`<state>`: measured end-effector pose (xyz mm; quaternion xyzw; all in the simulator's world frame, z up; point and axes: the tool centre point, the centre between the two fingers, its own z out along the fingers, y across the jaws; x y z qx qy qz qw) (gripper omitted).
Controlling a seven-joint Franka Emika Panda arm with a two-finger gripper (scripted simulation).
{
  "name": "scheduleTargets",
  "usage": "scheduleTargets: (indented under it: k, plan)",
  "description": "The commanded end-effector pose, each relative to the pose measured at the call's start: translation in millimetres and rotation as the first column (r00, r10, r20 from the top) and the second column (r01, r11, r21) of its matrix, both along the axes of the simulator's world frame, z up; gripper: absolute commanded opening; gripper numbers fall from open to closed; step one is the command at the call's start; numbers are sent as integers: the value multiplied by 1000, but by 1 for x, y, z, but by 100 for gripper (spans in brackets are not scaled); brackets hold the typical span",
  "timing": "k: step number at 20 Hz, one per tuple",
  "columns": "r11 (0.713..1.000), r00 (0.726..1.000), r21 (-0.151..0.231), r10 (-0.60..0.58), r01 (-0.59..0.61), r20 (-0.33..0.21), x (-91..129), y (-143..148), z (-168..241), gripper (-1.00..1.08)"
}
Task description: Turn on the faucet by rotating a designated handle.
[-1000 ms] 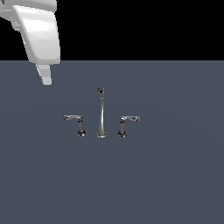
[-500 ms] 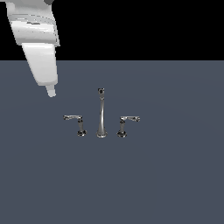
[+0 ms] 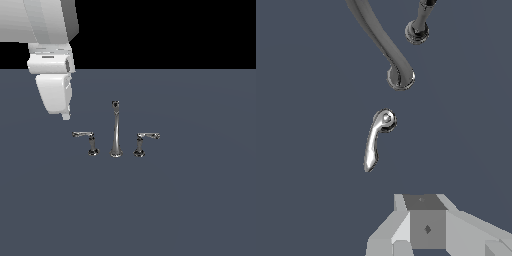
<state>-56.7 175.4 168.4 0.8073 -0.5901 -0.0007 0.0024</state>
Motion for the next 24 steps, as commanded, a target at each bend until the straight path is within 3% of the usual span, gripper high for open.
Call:
scheduleTargets:
  k: [1,14,24]
  plan:
    - [999,999,-1,-47,47,1,11,0,-12,-100]
    - [959,959,-1,-282,282,4,65,-6,-68,-100]
    - [937,937,2,-348,348,4,81,-10,-83,-100]
